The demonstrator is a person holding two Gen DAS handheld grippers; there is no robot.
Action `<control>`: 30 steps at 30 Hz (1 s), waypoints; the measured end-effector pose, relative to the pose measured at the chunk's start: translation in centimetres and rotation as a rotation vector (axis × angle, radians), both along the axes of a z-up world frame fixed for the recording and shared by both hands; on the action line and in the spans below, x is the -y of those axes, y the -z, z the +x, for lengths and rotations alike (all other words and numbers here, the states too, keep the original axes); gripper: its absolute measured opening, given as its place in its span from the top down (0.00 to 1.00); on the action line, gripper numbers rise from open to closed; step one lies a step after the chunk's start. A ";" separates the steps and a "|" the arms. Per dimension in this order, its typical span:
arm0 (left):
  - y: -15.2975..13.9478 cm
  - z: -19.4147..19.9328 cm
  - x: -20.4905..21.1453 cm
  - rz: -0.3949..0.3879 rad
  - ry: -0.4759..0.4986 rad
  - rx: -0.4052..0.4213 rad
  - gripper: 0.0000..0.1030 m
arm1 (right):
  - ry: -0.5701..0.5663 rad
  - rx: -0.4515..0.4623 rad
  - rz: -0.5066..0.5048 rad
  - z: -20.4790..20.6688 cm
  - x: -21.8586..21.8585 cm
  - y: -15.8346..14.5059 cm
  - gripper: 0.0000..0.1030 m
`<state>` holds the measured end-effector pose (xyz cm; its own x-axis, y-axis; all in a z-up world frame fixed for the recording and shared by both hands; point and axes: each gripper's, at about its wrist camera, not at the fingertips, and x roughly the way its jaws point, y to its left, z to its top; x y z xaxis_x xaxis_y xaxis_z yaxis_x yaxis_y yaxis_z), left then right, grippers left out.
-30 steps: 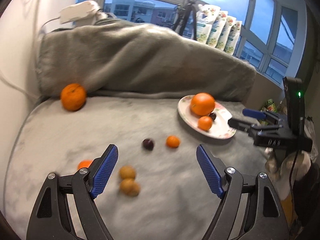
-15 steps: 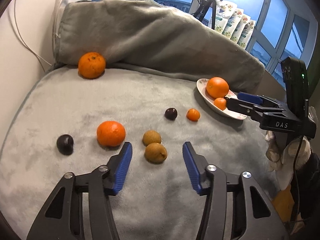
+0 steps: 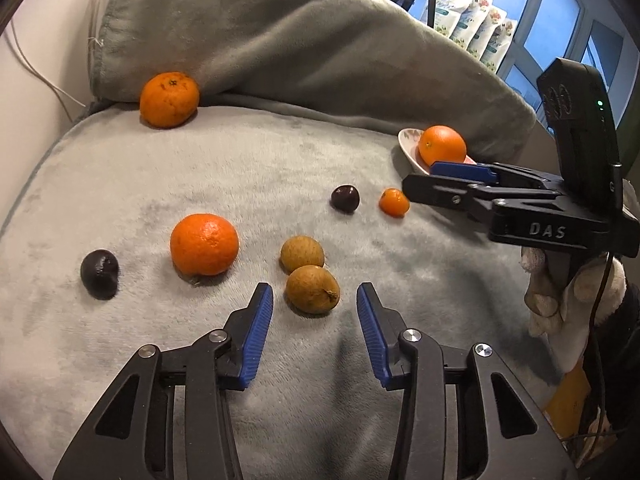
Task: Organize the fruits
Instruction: 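Grasp a small kumquat with the right gripper while the left grasps a brown kiwi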
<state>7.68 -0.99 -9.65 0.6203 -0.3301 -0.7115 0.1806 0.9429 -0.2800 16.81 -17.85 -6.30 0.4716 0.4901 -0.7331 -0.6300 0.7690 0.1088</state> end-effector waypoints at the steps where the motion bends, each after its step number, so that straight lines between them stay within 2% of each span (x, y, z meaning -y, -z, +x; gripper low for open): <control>1: 0.1 0.1 0.0 0.000 0.001 -0.002 0.59 | -0.005 -0.006 -0.006 0.1 -0.2 0.3 0.34; 5: 0.3 0.3 0.1 0.008 0.003 -0.009 0.62 | -0.005 -0.020 -0.036 0.5 -0.6 1.3 0.47; 11: 0.4 0.6 0.3 0.017 0.008 -0.014 0.64 | 0.013 -0.027 -0.073 1.4 -0.9 2.2 0.48; 15: 0.6 0.7 0.4 0.026 0.004 -0.020 0.65 | 0.015 -0.036 -0.093 1.8 -1.1 2.8 0.54; 25: 0.9 1.3 0.6 0.041 0.001 -0.033 0.70 | 0.018 -0.050 -0.131 2.3 -1.6 3.8 0.60; 30: 0.9 1.1 0.7 0.047 0.006 -0.028 0.72 | 0.018 -0.053 -0.136 2.3 -1.5 3.9 0.69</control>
<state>8.81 -1.68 -10.54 0.5980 -0.2992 -0.7436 0.1790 0.9541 -0.2401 19.08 -16.39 -10.24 0.4387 0.3757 -0.8163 -0.6118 0.7903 0.0350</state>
